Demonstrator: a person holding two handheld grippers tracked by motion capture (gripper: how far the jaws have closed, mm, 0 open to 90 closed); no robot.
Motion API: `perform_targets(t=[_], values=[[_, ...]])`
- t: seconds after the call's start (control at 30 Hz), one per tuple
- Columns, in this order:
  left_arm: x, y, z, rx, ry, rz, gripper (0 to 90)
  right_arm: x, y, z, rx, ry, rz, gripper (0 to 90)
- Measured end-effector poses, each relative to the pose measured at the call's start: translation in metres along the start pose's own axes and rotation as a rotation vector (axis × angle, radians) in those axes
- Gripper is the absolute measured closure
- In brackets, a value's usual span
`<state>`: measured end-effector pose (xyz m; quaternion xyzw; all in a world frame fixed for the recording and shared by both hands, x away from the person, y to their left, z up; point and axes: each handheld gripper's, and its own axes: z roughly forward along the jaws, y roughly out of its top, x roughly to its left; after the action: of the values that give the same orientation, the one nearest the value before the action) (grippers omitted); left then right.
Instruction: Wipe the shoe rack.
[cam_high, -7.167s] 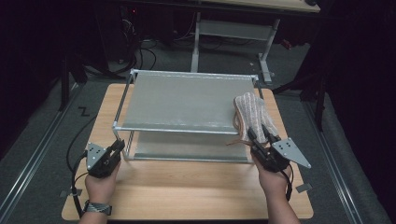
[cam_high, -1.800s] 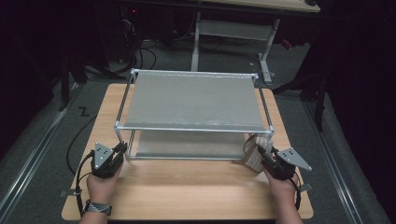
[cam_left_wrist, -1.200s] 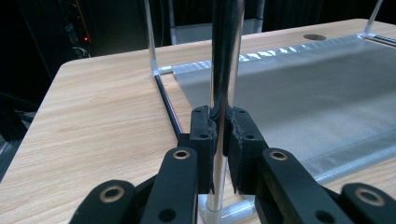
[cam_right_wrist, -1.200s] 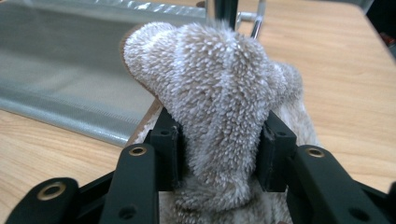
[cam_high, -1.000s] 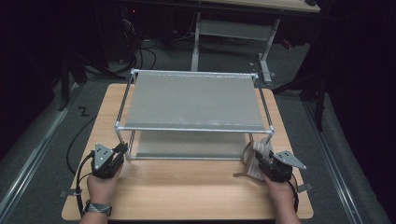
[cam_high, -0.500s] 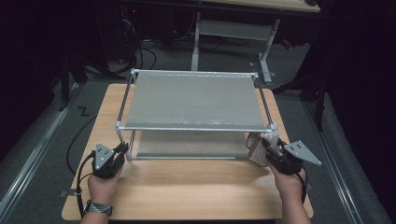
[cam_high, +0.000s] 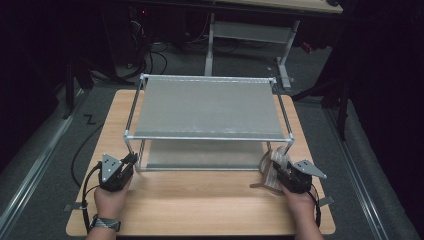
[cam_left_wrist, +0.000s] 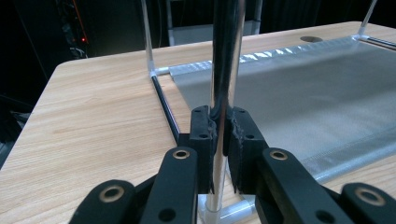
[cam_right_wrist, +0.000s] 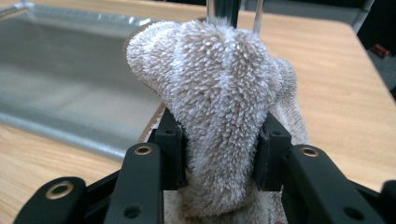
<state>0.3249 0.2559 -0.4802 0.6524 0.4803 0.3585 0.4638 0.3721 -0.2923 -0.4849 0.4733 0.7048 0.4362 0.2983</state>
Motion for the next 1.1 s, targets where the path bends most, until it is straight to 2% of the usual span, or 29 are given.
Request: perform_targets(t=[0.3, 0.53, 0.6, 0.73, 0.77, 0.8, 0.83, 0.87, 0.9, 0.93, 1.0, 1.07, 1.1], values=[[-0.001, 0.000, 0.003, -0.010, -0.001, -0.002, 80.9, 0.000, -0.003, -0.002, -0.007, -0.005, 0.006, 63.5], [0.000, 0.007, 0.025, -0.005, -0.013, -0.024, 80.6, -0.005, -0.008, -0.012, -0.012, -0.010, 0.020, 63.5], [0.001, 0.011, 0.035, -0.006, -0.015, -0.051, 80.1, -0.006, -0.009, -0.016, -0.009, -0.005, 0.034, 63.0], [0.000, 0.014, 0.041, 0.013, -0.003, -0.074, 78.9, -0.006, -0.011, -0.021, -0.005, -0.004, 0.039, 62.8], [-0.002, 0.014, 0.038, 0.026, -0.008, -0.089, 69.0, -0.005, -0.012, -0.025, -0.001, -0.002, 0.042, 62.5], [-0.002, 0.014, 0.038, 0.026, -0.008, -0.089, 65.0, -0.005, -0.012, -0.025, -0.001, -0.002, 0.042, 62.5], [-0.004, 0.013, 0.034, 0.029, -0.005, -0.080, 65.0, -0.004, -0.013, -0.027, -0.002, 0.000, 0.040, 62.4], [-0.006, 0.011, 0.025, 0.035, 0.003, -0.067, 58.2, -0.001, -0.015, -0.031, -0.004, 0.009, 0.050, 62.2], [-0.007, 0.010, 0.018, 0.035, 0.000, -0.073, 55.7, 0.000, -0.016, -0.032, -0.006, 0.011, 0.049, 62.2], [-0.007, 0.010, 0.018, 0.035, 0.000, -0.073, 55.0, 0.000, -0.016, -0.032, -0.006, 0.011, 0.049, 62.2], [-0.010, 0.007, 0.002, 0.010, -0.017, -0.084, 55.0, 0.002, -0.018, -0.033, -0.014, 0.013, 0.053, 62.1], [-0.014, 0.002, -0.011, 0.001, -0.029, -0.071, 54.4, 0.006, -0.020, -0.035, -0.021, 0.021, 0.064, 62.0], [-0.016, -0.001, -0.017, 0.002, -0.034, -0.070, 54.0, 0.014, -0.020, -0.036, -0.017, 0.038, 0.055, 61.9]])
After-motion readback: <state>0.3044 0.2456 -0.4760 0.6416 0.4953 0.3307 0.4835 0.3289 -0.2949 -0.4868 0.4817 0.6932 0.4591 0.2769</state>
